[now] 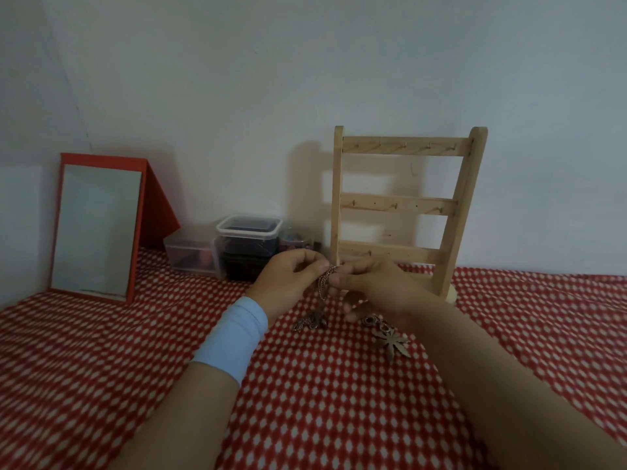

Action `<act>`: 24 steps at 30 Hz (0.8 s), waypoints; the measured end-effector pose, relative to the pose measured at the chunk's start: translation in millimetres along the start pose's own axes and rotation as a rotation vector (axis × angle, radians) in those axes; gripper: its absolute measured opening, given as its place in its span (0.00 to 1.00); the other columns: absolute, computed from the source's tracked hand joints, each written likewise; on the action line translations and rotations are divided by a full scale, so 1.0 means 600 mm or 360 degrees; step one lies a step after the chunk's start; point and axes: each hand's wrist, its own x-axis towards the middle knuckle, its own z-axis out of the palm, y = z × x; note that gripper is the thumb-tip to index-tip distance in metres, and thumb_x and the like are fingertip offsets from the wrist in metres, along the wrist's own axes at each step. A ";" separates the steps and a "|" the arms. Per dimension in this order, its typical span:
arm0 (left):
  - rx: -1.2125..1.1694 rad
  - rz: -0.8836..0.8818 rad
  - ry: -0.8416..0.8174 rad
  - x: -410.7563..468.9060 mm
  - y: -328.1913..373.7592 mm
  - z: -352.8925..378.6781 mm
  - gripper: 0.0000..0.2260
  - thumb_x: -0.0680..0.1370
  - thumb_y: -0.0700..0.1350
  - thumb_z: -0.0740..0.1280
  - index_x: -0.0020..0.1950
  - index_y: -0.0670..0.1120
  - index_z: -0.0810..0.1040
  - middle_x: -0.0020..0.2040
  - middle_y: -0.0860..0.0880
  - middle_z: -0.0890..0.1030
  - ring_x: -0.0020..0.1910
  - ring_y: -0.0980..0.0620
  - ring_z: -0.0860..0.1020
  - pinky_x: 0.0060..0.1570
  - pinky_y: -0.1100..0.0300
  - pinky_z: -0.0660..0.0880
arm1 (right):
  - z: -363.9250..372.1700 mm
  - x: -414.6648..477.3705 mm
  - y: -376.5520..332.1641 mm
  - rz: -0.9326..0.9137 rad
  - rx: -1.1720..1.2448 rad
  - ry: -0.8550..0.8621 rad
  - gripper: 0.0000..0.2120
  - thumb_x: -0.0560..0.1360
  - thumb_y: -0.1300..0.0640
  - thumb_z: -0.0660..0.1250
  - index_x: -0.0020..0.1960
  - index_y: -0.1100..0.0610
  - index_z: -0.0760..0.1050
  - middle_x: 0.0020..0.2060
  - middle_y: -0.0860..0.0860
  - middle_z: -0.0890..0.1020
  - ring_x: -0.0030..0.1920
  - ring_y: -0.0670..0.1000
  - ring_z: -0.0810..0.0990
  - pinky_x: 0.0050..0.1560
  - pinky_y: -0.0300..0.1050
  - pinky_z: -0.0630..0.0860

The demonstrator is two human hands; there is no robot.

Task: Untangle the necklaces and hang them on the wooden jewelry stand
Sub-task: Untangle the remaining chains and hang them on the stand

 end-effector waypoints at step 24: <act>-0.0187 0.0052 0.0125 0.004 0.001 0.004 0.06 0.77 0.39 0.70 0.51 0.49 0.78 0.45 0.52 0.84 0.44 0.58 0.82 0.49 0.63 0.77 | 0.007 0.004 0.000 -0.0056 -0.0422 0.0209 0.13 0.79 0.50 0.69 0.47 0.58 0.86 0.47 0.56 0.87 0.33 0.52 0.83 0.38 0.47 0.83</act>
